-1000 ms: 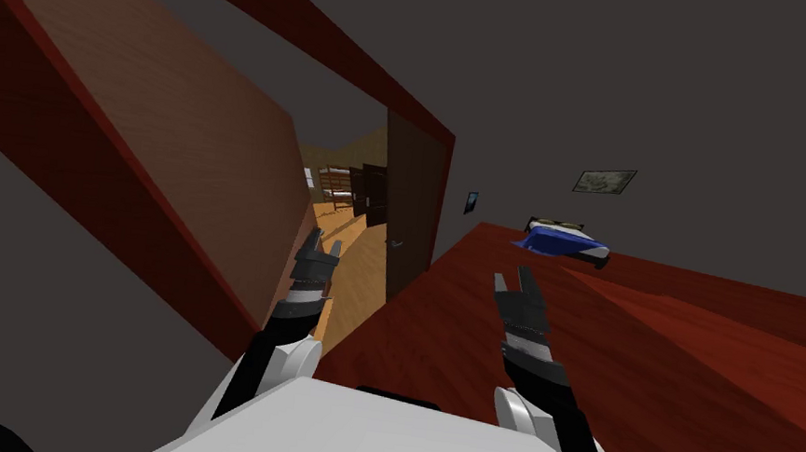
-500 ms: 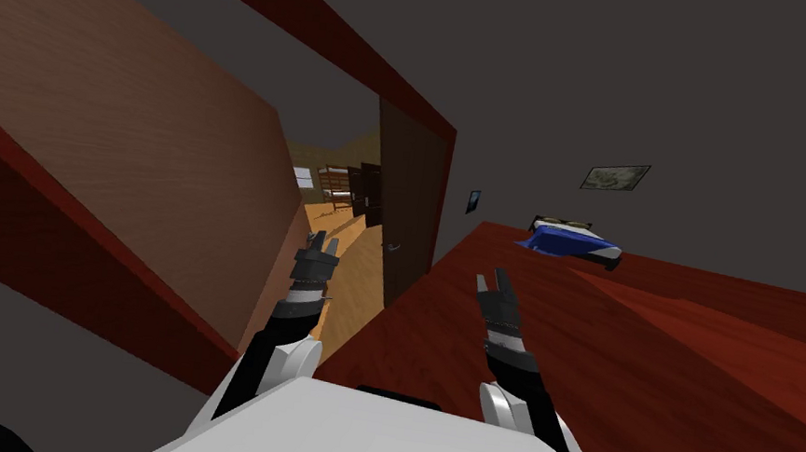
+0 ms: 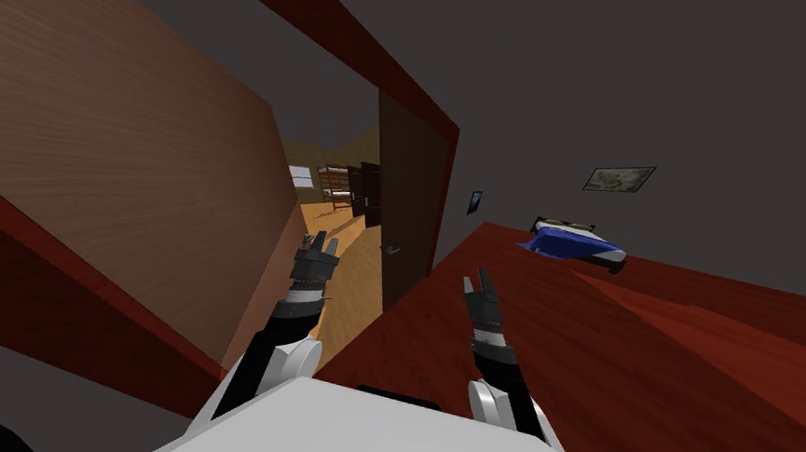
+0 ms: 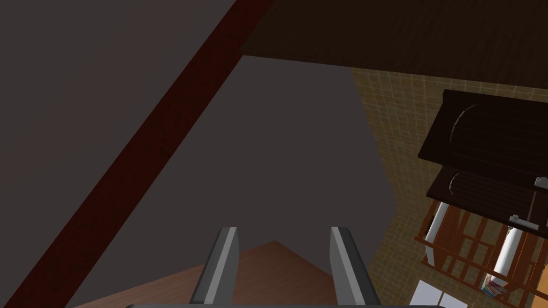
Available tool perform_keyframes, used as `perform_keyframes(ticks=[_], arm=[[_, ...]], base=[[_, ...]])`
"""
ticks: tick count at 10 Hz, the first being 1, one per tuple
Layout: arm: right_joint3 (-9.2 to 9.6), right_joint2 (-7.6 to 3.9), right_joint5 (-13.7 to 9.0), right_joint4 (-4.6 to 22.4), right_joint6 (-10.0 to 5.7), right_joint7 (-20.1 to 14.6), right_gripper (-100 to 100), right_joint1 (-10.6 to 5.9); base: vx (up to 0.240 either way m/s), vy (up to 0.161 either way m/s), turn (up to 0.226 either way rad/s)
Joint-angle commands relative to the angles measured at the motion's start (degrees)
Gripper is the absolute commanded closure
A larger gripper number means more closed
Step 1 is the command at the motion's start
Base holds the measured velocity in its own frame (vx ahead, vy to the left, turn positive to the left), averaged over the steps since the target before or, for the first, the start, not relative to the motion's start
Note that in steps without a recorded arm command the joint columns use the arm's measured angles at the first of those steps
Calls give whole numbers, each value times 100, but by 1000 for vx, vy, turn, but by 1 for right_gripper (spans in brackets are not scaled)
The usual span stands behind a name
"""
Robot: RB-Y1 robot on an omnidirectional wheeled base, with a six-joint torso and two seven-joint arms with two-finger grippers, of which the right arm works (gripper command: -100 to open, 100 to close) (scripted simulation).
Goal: Push the door open
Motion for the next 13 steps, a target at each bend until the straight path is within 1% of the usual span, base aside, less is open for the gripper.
perform_keyframes(ticks=[1,8,13], arm=[[124,-21,6,221,-31,-6,-100,-116],[689,-155,9,1161,-223,-81,-100,-505],[1133,-235,11,1900,-373,-141,-100,-811]], base=[[86,-14,5],[103,-13,7],[100,-16,8]])
